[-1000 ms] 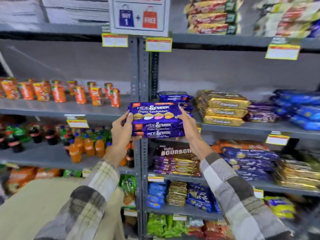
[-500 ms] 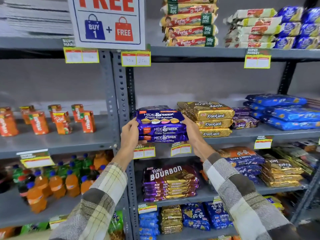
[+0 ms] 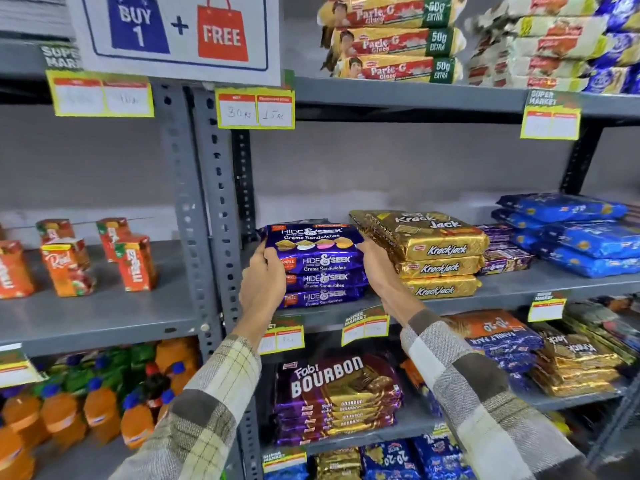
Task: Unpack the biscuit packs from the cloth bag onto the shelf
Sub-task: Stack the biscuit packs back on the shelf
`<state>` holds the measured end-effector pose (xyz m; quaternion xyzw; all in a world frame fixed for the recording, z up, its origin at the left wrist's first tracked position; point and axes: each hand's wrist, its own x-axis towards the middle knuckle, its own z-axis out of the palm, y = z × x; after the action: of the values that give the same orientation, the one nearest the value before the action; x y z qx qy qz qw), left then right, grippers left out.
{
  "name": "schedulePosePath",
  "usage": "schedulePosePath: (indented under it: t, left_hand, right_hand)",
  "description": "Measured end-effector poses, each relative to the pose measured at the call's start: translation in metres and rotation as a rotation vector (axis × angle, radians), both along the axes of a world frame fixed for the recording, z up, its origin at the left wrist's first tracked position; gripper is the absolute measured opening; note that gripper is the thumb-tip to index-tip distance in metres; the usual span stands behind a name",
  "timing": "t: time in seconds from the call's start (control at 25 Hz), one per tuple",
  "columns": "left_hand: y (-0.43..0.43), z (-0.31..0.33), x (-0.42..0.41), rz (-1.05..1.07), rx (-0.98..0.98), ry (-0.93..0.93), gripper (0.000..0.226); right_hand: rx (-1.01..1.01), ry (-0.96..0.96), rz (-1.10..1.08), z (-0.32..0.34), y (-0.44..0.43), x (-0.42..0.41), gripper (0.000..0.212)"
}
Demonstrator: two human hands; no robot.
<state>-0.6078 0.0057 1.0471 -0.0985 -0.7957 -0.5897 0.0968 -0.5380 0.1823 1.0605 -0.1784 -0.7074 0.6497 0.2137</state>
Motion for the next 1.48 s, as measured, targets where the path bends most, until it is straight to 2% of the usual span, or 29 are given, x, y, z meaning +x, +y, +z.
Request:
schedulePosePath:
  t: [0.08,0.2,0.4,0.56,0.64,0.68,0.72,0.84,0.88,1.04,1.16,1.24,1.28,1.36,1.48]
  left_hand:
    - [0.007,0.003,-0.003,0.084,-0.055,-0.023,0.036]
    - [0.016,0.007,-0.011,0.124,-0.100,-0.033,0.042]
    - [0.024,0.005,-0.021,0.132,-0.083,-0.058,0.045]
    - [0.024,0.010,-0.019,0.136,-0.121,-0.030,0.039]
    - [0.022,0.011,-0.019,0.097,-0.216,0.052,0.040]
    - [0.021,0.009,-0.020,0.095,-0.288,0.115,0.047]
    - [0.019,0.007,-0.021,0.105,-0.382,0.163,0.054]
    - [0.020,0.004,-0.013,0.167,-0.711,0.320,0.060]
    - [0.021,0.007,-0.007,0.182,-0.735,0.365,0.060]
    - [0.004,0.014,0.016,0.287,-0.673,0.526,0.056]
    - [-0.034,0.004,0.036,0.355,-0.576,0.726,0.042]
    - [-0.068,-0.006,0.045,0.419,-0.588,0.882,0.038]
    - [-0.091,-0.013,0.047,0.450,-0.617,0.899,0.039]
    - [-0.142,-0.033,0.052,0.524,-0.713,0.820,0.049]
    - [-0.216,-0.066,0.071,0.651,-0.859,0.563,0.056]
  right_hand:
    - [0.053,-0.021,0.000,-0.001,0.005,-0.012,0.041]
    - [0.063,-0.054,-0.016,-0.001,0.011,-0.023,0.038]
    - [0.056,-0.007,0.015,-0.003,0.017,-0.031,0.040]
    - [0.027,0.038,0.041,-0.004,0.018,-0.031,0.037]
    - [0.043,0.024,0.069,-0.004,0.020,-0.028,0.041]
    - [0.105,0.020,0.054,-0.004,0.020,-0.027,0.042]
    - [0.239,0.023,0.004,-0.006,0.020,-0.026,0.043]
    - [0.896,0.067,-0.273,-0.007,0.007,-0.022,0.048]
    - [0.993,0.091,-0.270,-0.005,-0.003,-0.021,0.050]
    - [1.018,0.190,-0.147,-0.006,-0.041,-0.023,0.054]
    - [0.985,0.368,-0.101,-0.011,-0.084,-0.019,0.057]
    - [0.991,0.494,-0.088,-0.014,-0.118,-0.015,0.059]
    - [0.993,0.548,-0.052,-0.017,-0.139,-0.014,0.060]
    - [0.999,0.627,0.084,-0.030,-0.184,-0.014,0.061]
    - [0.983,0.696,0.313,-0.059,-0.250,-0.015,0.060]
